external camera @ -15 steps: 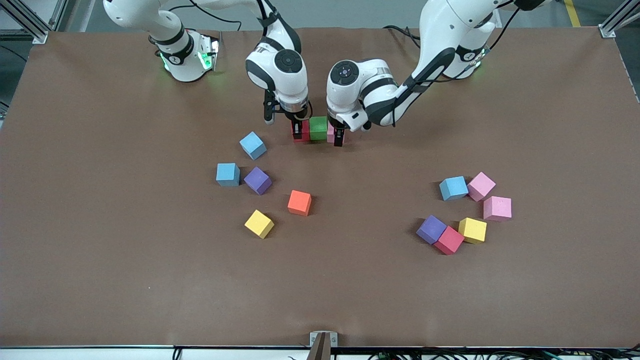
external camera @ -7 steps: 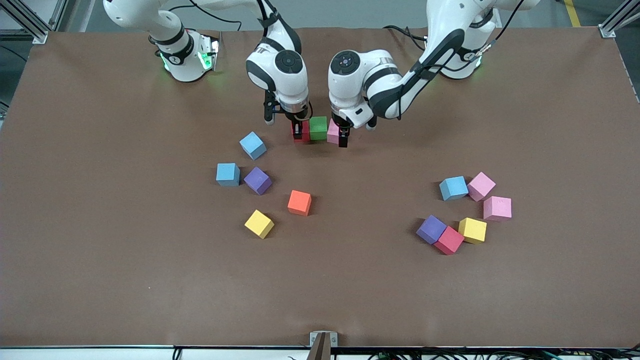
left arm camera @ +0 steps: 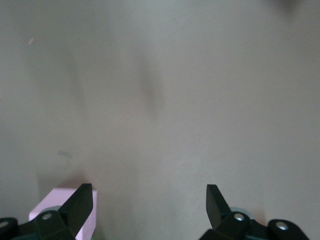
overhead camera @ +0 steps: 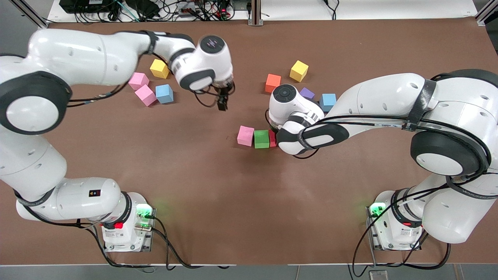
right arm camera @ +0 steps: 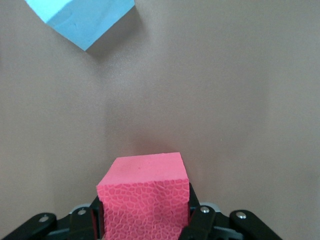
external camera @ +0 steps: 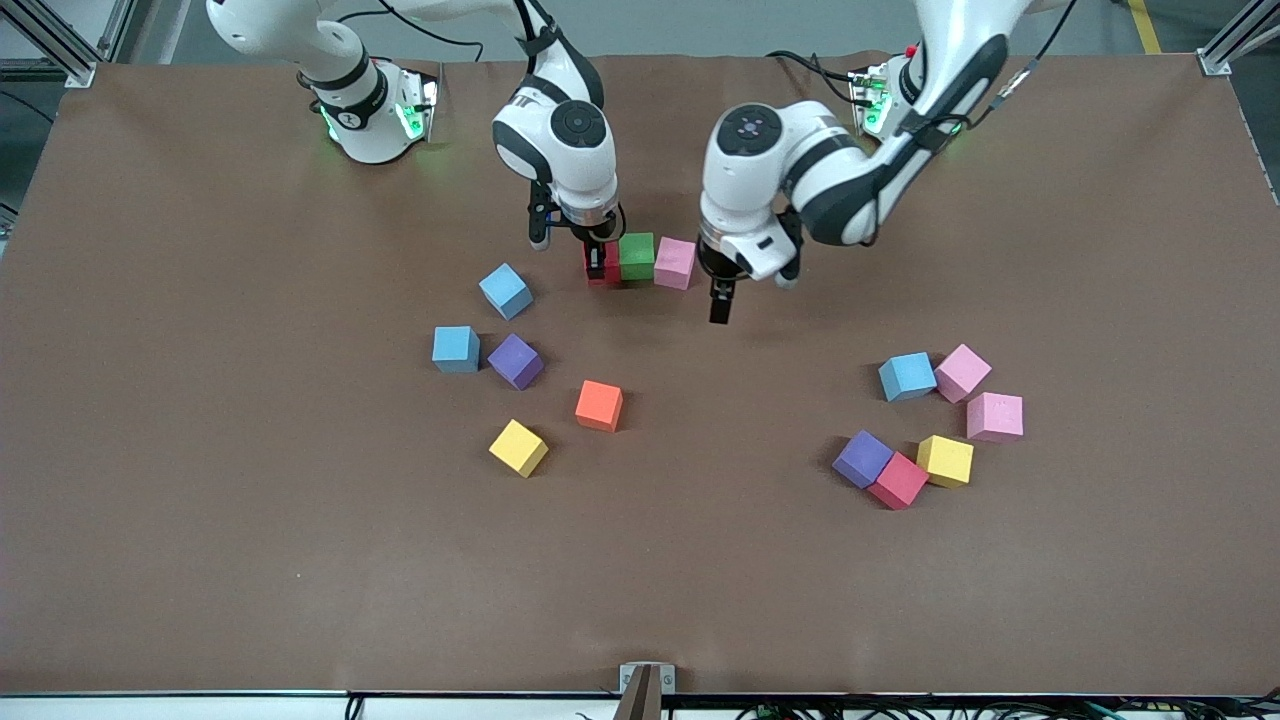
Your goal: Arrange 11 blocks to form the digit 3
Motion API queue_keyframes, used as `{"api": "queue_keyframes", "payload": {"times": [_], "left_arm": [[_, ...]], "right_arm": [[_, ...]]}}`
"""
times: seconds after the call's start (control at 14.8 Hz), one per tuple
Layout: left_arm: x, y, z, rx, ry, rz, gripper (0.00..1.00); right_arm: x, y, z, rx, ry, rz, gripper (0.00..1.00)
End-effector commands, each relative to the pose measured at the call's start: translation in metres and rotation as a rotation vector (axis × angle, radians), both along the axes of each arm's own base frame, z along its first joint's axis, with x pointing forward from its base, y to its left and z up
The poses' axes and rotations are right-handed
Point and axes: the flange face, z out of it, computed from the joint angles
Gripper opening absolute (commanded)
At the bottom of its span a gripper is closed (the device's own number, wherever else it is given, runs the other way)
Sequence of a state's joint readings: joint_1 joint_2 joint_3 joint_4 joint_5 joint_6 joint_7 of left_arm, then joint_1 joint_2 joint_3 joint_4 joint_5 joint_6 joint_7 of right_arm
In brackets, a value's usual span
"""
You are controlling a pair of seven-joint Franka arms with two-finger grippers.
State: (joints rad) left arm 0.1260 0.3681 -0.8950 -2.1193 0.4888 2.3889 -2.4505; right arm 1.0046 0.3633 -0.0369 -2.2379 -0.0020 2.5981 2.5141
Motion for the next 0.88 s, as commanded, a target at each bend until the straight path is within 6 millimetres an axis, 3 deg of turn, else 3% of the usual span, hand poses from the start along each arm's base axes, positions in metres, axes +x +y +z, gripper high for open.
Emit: {"api": "queue_keyframes", "payload": {"times": [0.0,0.14,0.47,0.61,0.81], "left_arm": [[0.019,0.024,0.011,0.023,-0.023,-0.139,1.00],[0.037,0.045,0.015,0.062,-0.020,-0.286,1.00],[0.076,0.097,0.041,0.134,-0.008,-0.760,1.00],[0.087,0.116,0.048,0.149,-0.011,-0.930,1.00],[0.103,0.139,0.058,0.176,-0.020,-1.163,1.00]], "right_arm": [[0.000,0.002,-0.005,-0.004,-0.004,-0.022,0.14],[0.001,0.001,-0.005,-0.004,-0.004,-0.023,0.39],[-0.002,0.003,-0.006,-0.009,0.000,-0.006,0.73],[-0.003,0.003,-0.006,-0.012,0.000,-0.004,0.96],[-0.003,0.002,-0.006,-0.018,-0.002,0.007,1.00]]}}
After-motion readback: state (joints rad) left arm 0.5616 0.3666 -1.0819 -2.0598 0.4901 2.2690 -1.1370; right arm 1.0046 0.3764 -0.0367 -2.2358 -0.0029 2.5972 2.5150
